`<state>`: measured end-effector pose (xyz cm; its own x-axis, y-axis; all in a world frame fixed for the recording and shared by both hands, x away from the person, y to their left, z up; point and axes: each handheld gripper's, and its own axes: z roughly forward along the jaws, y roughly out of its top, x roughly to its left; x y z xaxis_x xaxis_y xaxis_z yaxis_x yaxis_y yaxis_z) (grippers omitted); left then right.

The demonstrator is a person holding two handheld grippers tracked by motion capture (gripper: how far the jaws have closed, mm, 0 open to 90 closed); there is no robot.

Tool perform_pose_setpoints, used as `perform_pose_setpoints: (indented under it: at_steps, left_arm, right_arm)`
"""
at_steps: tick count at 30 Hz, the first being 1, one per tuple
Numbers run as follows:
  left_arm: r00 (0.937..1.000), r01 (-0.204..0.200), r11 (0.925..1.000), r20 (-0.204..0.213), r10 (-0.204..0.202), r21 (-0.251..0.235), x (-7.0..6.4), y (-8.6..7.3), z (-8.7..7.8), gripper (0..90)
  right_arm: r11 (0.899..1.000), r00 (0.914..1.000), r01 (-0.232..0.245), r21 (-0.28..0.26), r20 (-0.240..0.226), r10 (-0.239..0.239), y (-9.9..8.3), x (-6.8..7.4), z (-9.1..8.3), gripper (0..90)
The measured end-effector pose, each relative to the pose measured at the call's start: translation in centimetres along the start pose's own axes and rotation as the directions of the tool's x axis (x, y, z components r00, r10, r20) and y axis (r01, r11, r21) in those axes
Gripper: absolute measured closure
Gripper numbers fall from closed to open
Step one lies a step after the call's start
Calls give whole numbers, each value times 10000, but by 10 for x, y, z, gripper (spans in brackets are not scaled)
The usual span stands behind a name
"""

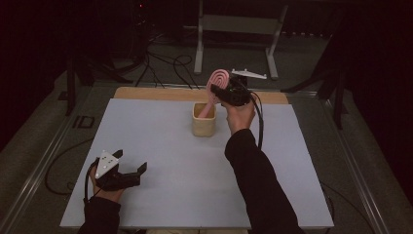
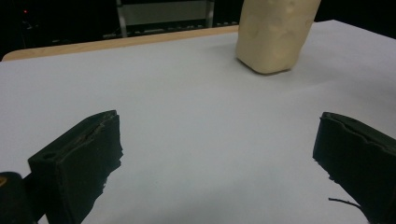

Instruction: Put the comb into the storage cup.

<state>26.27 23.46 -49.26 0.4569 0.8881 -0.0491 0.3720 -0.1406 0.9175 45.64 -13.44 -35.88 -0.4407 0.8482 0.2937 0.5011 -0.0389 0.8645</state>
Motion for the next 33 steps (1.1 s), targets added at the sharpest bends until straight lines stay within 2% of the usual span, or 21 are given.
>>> perform_pose_setpoints:
  at_steps: [33]
  left_arm:
    - [10000, 27, 10000, -28, -27, -18, 1, 0, -1, 16]
  right_arm:
    - [9991, 9998, 194, 384, 19, -194, -12, 6, 17, 636]
